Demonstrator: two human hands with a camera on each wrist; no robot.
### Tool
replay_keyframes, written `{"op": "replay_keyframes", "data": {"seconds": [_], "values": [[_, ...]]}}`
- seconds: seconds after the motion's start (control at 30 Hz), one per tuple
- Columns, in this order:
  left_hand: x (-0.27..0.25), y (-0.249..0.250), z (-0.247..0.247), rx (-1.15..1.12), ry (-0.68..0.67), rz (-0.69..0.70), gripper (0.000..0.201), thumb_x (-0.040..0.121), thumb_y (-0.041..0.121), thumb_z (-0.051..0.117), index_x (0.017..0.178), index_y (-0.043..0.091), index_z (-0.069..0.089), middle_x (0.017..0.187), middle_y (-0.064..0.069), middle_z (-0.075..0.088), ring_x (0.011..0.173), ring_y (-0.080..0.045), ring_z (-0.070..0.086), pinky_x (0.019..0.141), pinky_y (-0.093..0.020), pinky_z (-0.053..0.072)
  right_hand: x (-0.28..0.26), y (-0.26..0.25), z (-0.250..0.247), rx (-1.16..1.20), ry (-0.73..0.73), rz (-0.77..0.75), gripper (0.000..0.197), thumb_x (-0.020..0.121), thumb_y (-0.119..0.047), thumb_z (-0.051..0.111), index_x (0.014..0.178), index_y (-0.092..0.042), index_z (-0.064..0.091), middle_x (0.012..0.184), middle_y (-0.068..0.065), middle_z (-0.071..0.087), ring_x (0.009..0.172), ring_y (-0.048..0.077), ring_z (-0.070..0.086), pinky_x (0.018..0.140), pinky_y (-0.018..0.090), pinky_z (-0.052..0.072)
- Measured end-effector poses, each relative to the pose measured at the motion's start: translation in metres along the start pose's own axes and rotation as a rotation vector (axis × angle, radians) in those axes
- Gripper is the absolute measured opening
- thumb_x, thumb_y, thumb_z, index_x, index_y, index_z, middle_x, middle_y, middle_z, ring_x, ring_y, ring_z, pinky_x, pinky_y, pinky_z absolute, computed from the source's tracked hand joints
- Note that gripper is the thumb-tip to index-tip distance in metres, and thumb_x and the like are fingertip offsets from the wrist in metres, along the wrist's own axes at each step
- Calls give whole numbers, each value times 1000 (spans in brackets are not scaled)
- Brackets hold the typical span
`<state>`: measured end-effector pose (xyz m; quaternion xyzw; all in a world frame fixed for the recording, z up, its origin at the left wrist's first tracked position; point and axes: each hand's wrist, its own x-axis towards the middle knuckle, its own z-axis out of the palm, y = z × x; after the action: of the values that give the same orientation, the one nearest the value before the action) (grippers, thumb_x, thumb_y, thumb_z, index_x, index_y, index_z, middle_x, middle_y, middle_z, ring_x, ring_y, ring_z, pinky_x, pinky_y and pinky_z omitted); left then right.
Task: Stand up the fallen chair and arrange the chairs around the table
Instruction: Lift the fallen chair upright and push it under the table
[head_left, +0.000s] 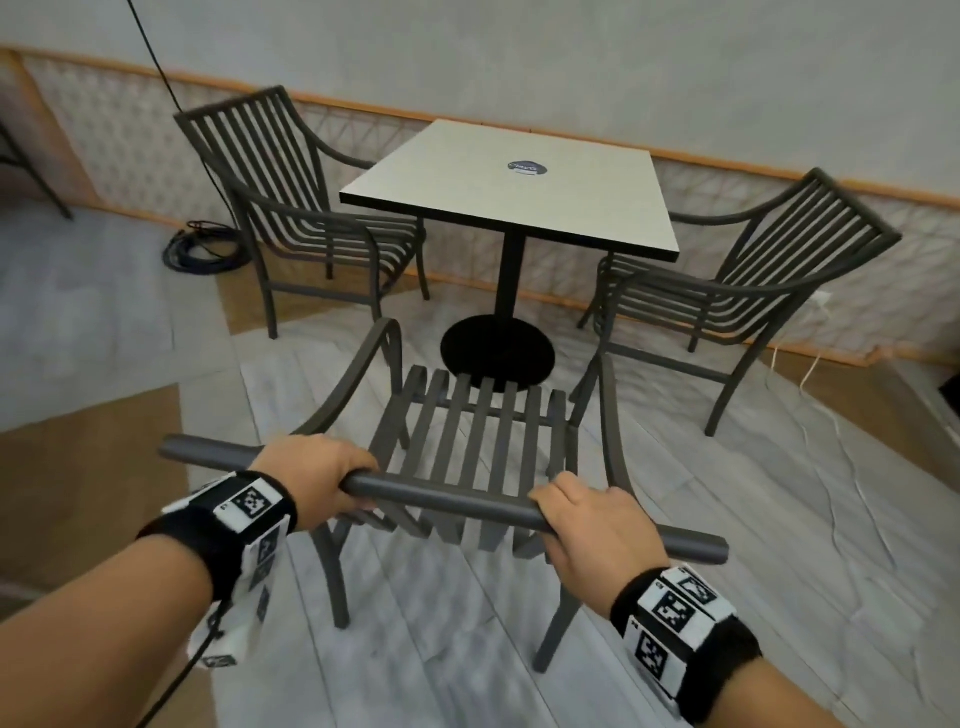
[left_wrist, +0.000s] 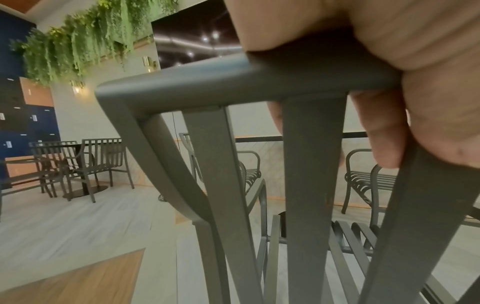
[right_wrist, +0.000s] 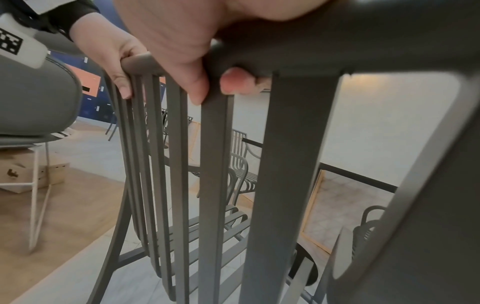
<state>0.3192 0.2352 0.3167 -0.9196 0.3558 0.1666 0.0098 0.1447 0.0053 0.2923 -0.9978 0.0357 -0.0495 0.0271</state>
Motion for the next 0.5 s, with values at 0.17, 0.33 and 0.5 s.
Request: {"op": "replay_keyframes", "data": {"seconds": [0.17, 0.33, 0.5], "values": [[14, -7, -2, 48, 38, 34, 15, 85, 38, 61, 99, 34, 65, 99, 9, 70, 98, -13, 63, 97, -32, 43, 9, -15, -1, 2, -40, 146, 32, 65, -23, 78, 91, -29, 61, 77, -7, 59, 61, 16, 60, 57, 32, 43], [26, 11, 5, 67, 70, 68, 65, 76, 45, 67, 135, 33, 43, 133, 7, 54, 127, -18, 48, 115, -41, 26, 28, -45, -10, 21, -116, 144, 37, 67, -42, 72, 100, -32, 60, 89, -8, 62, 82, 18, 60, 77, 36, 50], [29, 14, 4, 16, -38, 31, 32, 86, 34, 56, 117, 30, 59, 103, 4, 67, 100, -20, 64, 91, -37, 51, 68, -69, -4, 169, -255, 118, 16, 89, -30, 52, 104, -27, 55, 92, -2, 60, 83, 21, 57, 76, 34, 47]]}}
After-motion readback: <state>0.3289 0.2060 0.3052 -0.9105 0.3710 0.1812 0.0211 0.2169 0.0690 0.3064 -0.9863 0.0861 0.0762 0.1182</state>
